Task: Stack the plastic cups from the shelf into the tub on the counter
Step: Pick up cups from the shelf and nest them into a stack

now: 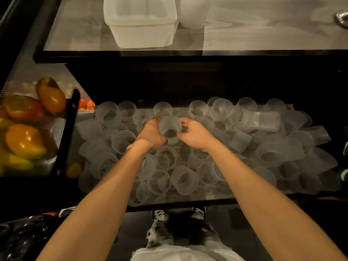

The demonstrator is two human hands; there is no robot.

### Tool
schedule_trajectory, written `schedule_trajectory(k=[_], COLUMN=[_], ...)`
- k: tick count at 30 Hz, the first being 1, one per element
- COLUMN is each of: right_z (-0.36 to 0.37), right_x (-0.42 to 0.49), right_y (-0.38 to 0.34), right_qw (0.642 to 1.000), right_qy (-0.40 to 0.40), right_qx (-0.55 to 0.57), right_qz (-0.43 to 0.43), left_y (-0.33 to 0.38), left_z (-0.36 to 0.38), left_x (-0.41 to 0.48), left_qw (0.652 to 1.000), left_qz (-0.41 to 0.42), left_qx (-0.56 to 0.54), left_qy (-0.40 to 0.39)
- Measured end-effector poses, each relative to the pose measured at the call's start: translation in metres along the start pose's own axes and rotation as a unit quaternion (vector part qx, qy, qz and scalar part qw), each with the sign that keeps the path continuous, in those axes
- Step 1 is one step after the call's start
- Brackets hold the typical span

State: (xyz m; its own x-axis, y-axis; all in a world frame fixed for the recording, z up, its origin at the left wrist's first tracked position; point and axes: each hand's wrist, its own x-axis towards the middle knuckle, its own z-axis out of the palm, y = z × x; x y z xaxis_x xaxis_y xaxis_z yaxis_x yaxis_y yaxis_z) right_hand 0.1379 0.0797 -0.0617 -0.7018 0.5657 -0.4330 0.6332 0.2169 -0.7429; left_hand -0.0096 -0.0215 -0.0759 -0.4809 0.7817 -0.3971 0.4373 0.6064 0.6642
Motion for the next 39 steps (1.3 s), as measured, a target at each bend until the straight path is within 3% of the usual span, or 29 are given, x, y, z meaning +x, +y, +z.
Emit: schedule_trajectory(k=[5, 10, 13, 18, 22, 30, 39], right_z=[-0.018, -0.054, -0.074, -0.091, -0.098, -0.088, -0.065], right_x=[-0.009, -0.031, -0.051, -0.095, -0.129, -0.170, -0.168], right_y=[-0.008, -0.005, 0.003, 0.021, 0.039, 0.068, 0.087], right_qw=[0.996, 0.984, 0.981, 0.970, 0.977, 0.977, 0.975], right_qy=[0.070, 0.160, 0.173, 0.172, 0.146, 0.127, 0.156], right_qx=[0.044, 0.051, 0.055, 0.160, 0.149, 0.169, 0.155], right_qz=[-0.030, -0.061, -0.066, -0.057, -0.046, 0.017, 0.036], left_y=[0.023, 0.068, 0.087, 0.105, 0.113, 0.110, 0.093], left_z=[-0.019, -0.030, -0.029, -0.005, 0.017, 0.053, 0.079], left_x=[0.002, -0.008, -0.014, -0.022, -0.032, -0.041, -0.039], left_qw=[0.999, 0.987, 0.976, 0.953, 0.934, 0.911, 0.916], left_qz=[0.047, 0.151, 0.203, 0.266, 0.303, 0.321, 0.311], left_qx=[-0.011, -0.060, -0.078, -0.102, -0.089, -0.065, -0.044], left_qy=[0.019, -0.006, -0.032, -0.105, -0.165, -0.251, -0.251])
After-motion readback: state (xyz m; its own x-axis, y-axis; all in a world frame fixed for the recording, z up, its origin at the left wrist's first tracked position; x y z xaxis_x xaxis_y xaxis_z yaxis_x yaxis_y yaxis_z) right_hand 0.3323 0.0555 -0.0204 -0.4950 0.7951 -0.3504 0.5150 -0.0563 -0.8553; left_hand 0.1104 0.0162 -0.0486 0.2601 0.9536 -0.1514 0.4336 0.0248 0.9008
